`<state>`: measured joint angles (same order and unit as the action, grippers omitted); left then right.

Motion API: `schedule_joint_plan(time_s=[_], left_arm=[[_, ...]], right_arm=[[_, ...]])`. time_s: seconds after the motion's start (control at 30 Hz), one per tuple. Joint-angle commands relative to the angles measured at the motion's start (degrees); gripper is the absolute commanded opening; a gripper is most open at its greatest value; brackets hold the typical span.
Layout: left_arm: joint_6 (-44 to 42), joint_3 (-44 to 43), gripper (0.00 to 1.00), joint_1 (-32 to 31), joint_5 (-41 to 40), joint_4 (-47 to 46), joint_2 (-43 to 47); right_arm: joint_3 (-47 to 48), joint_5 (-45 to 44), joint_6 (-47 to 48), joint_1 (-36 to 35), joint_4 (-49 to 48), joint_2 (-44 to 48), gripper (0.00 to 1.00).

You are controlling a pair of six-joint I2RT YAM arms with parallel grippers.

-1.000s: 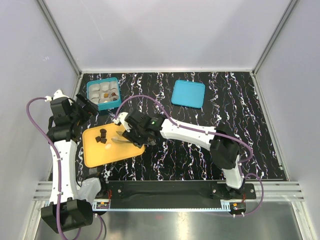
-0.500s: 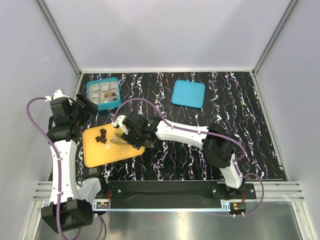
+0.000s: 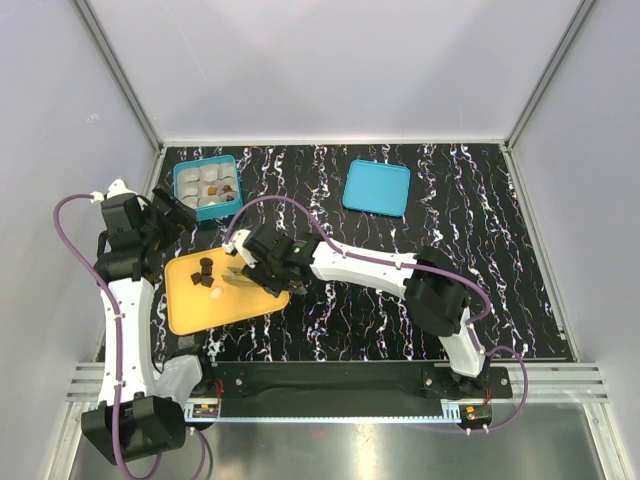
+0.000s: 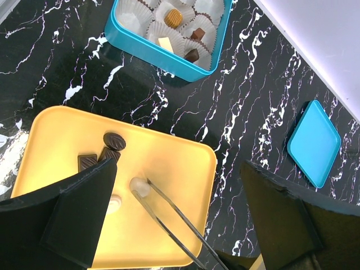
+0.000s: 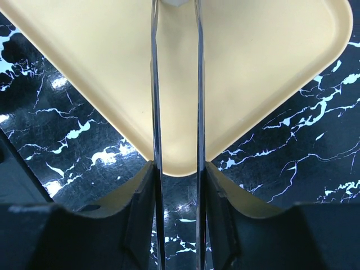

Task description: Pack the chocolate

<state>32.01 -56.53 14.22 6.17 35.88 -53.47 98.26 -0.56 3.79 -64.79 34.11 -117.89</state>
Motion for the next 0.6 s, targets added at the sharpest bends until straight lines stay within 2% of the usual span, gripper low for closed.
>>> schedule_joint_plan(time_s=[0.0,0.3,0.57], left_arm=[[-0.19,-2.62,0.99,0.11,-0.2,-1.95,0.03],[-0.46,-4.72,0.99,0.11,-2.75,0.5,0.48],[-1.07,-7.89,0.99,0.11,-5.82,3.41,0.21]], right_arm=[[4.31,-1.29,0.43,-0.68,-1.24,2.75,0.42],[10.81,-3.39,1.74,-0.25,0.78,0.91,0.39],[26.62,-4.89,2.53,3.0,3.42,-7.79,0.35]])
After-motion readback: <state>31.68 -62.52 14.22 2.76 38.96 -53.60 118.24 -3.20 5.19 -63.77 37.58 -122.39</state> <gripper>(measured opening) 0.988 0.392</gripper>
